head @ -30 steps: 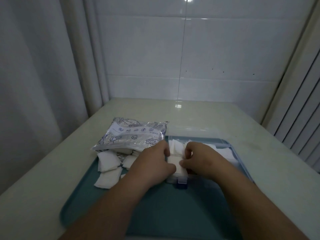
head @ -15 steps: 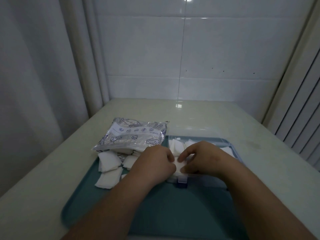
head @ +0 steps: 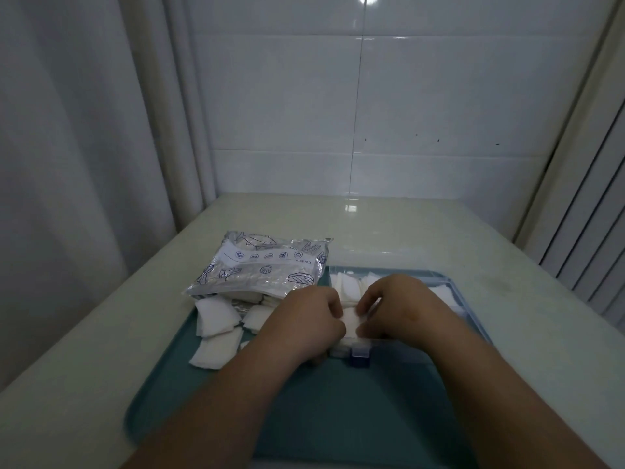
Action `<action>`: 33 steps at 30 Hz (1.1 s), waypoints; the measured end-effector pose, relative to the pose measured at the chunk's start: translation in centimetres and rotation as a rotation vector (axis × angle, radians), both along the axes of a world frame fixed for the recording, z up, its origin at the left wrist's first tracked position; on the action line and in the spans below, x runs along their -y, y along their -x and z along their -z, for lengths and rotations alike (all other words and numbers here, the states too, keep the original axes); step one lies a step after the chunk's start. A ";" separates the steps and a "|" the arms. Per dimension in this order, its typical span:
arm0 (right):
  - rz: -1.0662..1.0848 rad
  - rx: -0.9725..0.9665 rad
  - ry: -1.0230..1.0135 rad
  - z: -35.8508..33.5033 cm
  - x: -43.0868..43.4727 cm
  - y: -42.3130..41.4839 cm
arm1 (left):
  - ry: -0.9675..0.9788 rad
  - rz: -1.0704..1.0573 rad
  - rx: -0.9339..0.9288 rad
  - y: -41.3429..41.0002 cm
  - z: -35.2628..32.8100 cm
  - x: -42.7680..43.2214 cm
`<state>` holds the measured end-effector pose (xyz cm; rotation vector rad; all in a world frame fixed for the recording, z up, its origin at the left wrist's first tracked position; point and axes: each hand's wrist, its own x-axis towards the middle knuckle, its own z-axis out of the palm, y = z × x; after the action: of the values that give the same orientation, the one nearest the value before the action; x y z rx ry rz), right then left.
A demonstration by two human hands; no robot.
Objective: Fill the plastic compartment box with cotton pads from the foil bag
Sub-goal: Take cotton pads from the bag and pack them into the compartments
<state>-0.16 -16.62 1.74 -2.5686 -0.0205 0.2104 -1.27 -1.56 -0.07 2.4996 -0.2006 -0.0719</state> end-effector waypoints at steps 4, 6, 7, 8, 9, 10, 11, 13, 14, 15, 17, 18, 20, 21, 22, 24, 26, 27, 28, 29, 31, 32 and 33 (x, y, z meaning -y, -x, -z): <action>-0.010 -0.029 -0.018 0.1 0.2 -0.1 | 0.004 -0.002 0.023 -0.1 0.4 0.0; -0.017 -0.034 -0.027 0.0 0.4 -0.1 | -0.044 -0.002 0.059 -0.1 0.5 -0.2; -0.018 -0.034 -0.035 0.0 0.5 -0.1 | -0.069 -0.002 0.080 -0.1 0.6 -0.3; -0.017 -0.033 -0.048 -0.1 0.6 0.0 | -0.081 -0.002 0.095 -0.1 0.6 -0.4; -0.016 -0.034 -0.066 -0.2 0.7 0.0 | -0.087 -0.002 0.104 0.0 0.6 -0.5; -0.014 -0.035 -0.085 -0.4 0.8 0.1 | -0.087 -0.004 0.110 0.1 0.6 -0.6; -0.011 -0.034 -0.104 -0.5 0.8 0.1 | -0.079 -0.008 0.114 0.1 0.5 -0.7; -0.007 -0.016 -0.130 -0.8 0.9 0.2 | -0.040 -0.023 0.125 0.0 0.5 -0.9; -0.004 -0.001 -0.135 -0.9 0.9 0.2 | -0.029 -0.031 0.136 -0.1 0.4 -1.0; 0.001 0.008 -0.138 -0.9 1.0 0.2 | -0.029 -0.034 0.144 -0.1 0.4 -1.1; 0.001 -0.006 -0.140 -0.8 0.9 0.2 | -0.034 -0.023 0.134 -0.1 0.5 -1.1; -0.005 -0.024 -0.137 -0.7 0.8 0.3 | -0.033 -0.012 0.124 -0.1 0.5 -1.1; -0.012 -0.035 -0.136 -0.7 0.7 0.3 | -0.023 0.007 0.122 -0.2 0.5 -1.2; -0.009 -0.016 -0.139 -0.7 0.7 0.3 | -0.006 0.009 0.127 -0.2 0.5 -1.3; -0.004 0.015 -0.144 -0.8 0.7 0.2 | 0.018 0.010 0.135 -0.3 0.4 -1.5; -0.004 0.071 -0.156 -0.9 0.6 0.2 | 0.064 0.015 0.153 -0.4 0.2 -2.1; -0.015 0.103 -0.169 -0.8 0.3 0.2 | 0.123 0.021 0.165 -0.4 -0.2 -2.8; -0.023 0.117 -0.174 -0.7 0.1 0.3 | 0.163 0.018 0.163 -0.5 -0.4 -3.2; -0.032 0.134 -0.176 -0.6 -0.2 0.4 | 0.198 0.011 0.155 -0.5 -0.7 -3.8; -0.038 0.158 -0.181 -0.5 -0.3 0.4 | 0.214 0.006 0.152 -0.5 -1.0 -4.3; -0.054 0.219 -0.201 -0.5 -0.6 0.5 | 0.200 0.001 0.145 -0.5 -1.4 -5.8; -0.067 0.254 -0.207 -0.5 -0.9 0.5 | 0.190 0.000 0.140 -0.5 -1.5 -6.6; -0.087 0.287 -0.207 -0.6 -1.2 0.5 | 0.186 -0.006 0.136 -0.4 -1.6 -7.3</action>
<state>-0.69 -15.47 2.36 -2.3717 -0.2478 -0.1234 -0.86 5.79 1.55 2.3210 -0.2446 0.1151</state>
